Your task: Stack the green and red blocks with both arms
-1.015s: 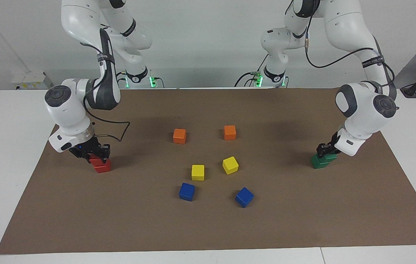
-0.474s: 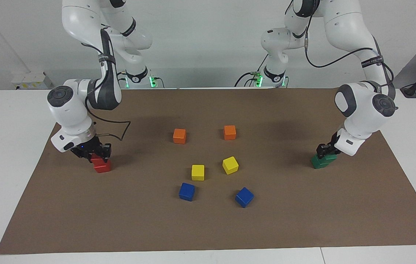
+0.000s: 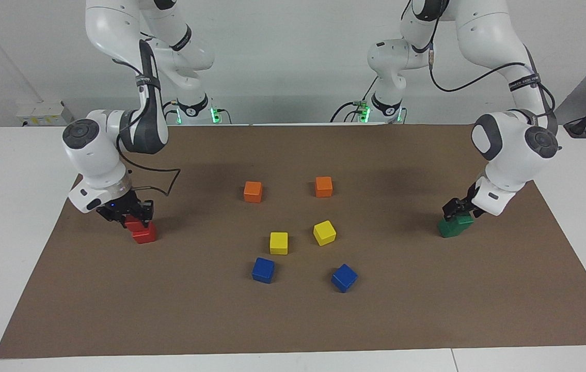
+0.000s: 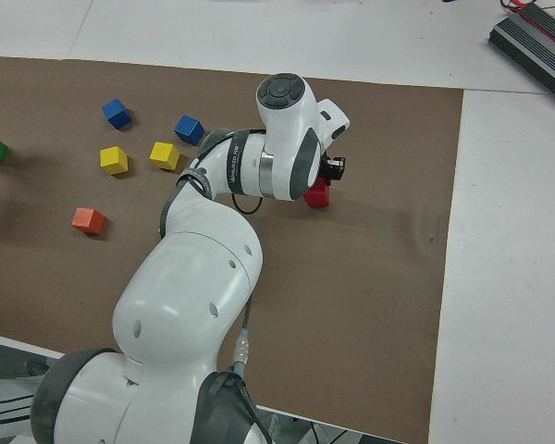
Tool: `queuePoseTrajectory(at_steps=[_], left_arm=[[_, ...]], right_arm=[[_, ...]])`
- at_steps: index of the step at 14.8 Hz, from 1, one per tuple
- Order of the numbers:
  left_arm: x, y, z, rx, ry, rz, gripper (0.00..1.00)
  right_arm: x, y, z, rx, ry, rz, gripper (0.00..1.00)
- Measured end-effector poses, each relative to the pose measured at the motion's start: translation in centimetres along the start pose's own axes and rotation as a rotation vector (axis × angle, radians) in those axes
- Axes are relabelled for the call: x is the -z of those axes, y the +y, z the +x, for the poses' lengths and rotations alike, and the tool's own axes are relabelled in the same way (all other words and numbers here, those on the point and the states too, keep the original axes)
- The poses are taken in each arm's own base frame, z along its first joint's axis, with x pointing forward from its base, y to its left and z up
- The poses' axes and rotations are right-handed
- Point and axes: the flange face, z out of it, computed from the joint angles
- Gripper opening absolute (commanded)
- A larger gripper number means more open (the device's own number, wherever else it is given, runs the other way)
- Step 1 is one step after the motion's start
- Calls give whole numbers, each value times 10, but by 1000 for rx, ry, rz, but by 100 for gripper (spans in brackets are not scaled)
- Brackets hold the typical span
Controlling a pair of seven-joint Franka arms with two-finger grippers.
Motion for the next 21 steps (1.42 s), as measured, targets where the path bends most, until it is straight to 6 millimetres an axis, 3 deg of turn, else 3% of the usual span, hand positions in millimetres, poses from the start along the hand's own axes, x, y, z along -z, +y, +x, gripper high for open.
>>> queuePoseTrajectory(at_steps=[10, 13, 17, 19, 21], left_arm=[[139, 10, -65, -16, 7, 6, 100], [159, 20, -77, -34, -2, 8, 100], [163, 39, -80, -68, -13, 9, 100], [167, 44, -80, -77, -12, 9, 100], [171, 44, -79, -78, -8, 9, 100]], right_arm=[[-2, 0, -1, 0, 6, 0, 0], [-2, 0, -1, 0, 7, 0, 0], [-2, 0, -1, 1, 7, 0, 0], [-2, -1, -1, 1, 7, 0, 35], [-2, -1, 0, 2, 7, 0, 41]])
